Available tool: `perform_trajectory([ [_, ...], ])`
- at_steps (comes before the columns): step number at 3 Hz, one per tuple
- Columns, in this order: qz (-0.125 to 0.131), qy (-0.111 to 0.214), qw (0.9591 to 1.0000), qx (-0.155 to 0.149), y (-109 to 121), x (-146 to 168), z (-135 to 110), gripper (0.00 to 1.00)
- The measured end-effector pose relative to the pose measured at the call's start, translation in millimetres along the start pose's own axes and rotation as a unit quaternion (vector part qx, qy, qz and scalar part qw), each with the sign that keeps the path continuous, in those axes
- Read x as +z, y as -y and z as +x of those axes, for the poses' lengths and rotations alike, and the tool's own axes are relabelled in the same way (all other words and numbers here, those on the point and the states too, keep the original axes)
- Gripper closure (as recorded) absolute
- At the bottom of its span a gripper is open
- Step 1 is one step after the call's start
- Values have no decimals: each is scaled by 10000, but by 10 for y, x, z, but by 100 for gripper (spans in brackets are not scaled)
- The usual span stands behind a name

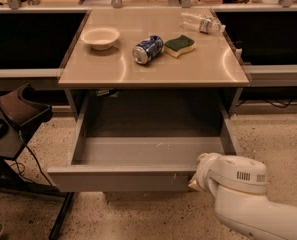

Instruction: Open top drawer

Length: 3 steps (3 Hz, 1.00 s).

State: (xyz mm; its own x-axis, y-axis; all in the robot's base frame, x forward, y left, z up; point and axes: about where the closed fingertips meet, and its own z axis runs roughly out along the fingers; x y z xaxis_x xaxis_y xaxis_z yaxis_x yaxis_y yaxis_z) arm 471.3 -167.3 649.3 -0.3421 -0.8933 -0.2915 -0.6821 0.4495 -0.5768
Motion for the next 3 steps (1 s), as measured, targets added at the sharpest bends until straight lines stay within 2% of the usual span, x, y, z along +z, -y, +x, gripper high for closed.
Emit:
perform_trajectory([
  [3, 72, 17, 10000, 24, -64, -72, 25, 100],
])
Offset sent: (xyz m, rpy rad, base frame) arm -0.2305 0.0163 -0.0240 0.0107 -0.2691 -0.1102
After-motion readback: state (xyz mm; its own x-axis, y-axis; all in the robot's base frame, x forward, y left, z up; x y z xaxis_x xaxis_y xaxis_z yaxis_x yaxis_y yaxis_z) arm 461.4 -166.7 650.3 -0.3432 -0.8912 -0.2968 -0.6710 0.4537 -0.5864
